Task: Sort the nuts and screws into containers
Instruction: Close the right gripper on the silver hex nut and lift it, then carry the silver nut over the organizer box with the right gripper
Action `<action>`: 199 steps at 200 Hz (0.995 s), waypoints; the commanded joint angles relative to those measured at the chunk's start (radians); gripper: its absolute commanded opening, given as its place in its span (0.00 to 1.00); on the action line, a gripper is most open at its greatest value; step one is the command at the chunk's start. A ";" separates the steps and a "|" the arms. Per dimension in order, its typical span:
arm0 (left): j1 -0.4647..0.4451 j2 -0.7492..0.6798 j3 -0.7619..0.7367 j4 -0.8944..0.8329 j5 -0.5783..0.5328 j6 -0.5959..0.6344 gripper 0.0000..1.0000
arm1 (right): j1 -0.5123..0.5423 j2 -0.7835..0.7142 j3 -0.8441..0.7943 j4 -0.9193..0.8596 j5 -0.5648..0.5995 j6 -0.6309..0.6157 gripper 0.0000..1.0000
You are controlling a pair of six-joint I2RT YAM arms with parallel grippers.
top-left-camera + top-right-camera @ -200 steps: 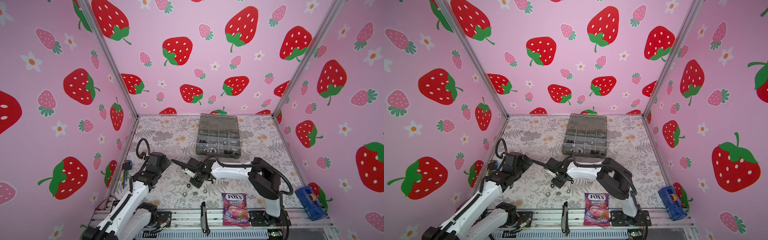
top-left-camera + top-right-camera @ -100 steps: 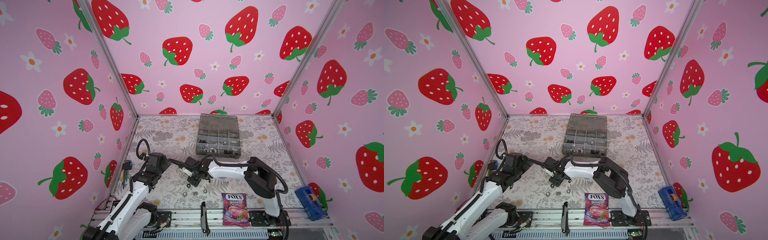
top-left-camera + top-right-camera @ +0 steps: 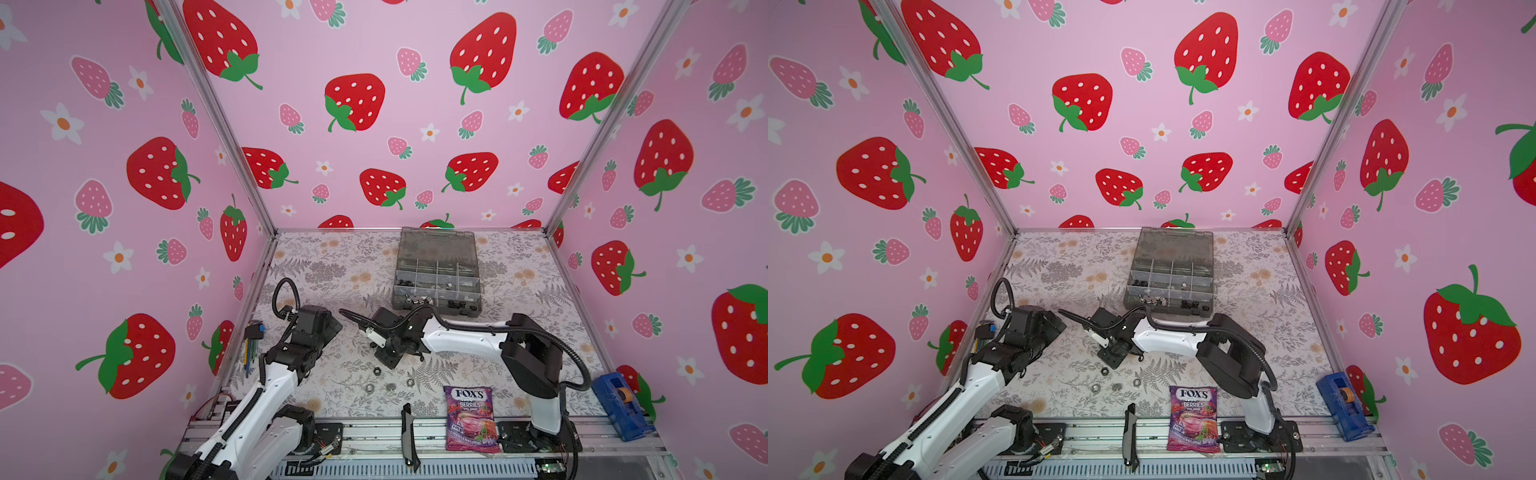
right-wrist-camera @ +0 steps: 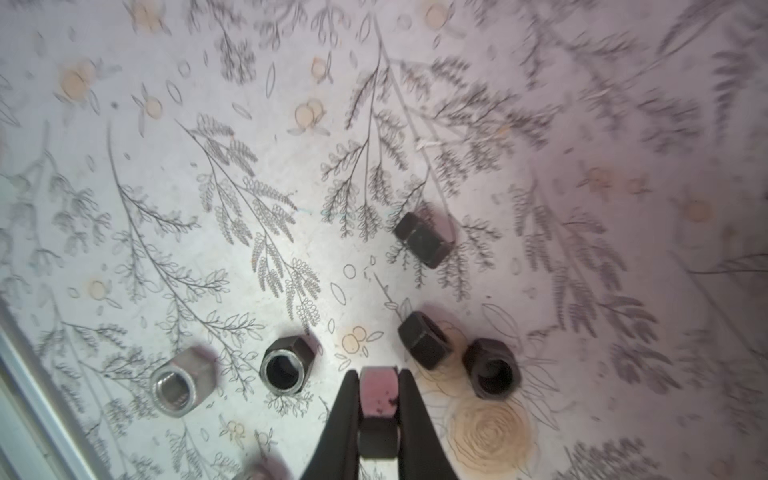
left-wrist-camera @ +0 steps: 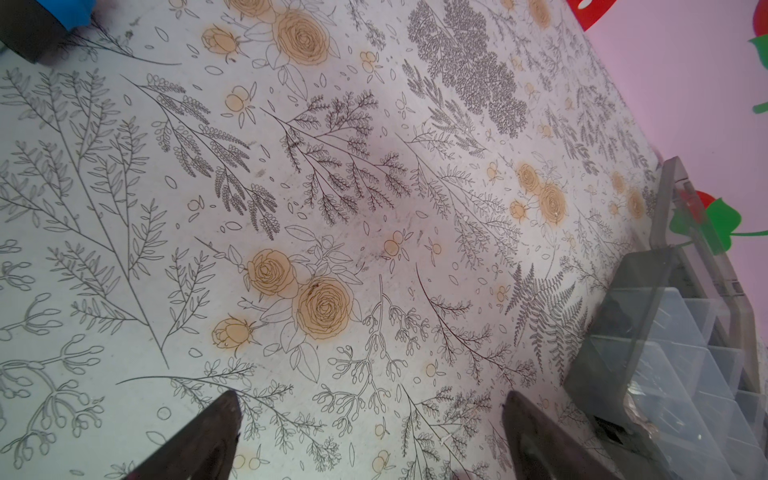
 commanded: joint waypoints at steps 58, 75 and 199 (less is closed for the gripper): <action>0.009 0.001 -0.016 0.011 -0.004 -0.003 0.99 | -0.360 -0.249 -0.108 0.084 -0.077 0.147 0.00; 0.008 0.006 -0.012 0.014 -0.001 -0.002 0.99 | -0.441 -0.250 -0.112 0.086 -0.074 0.168 0.00; 0.012 0.044 0.006 0.037 0.013 0.005 0.99 | -0.660 -0.001 0.075 0.103 -0.045 0.151 0.00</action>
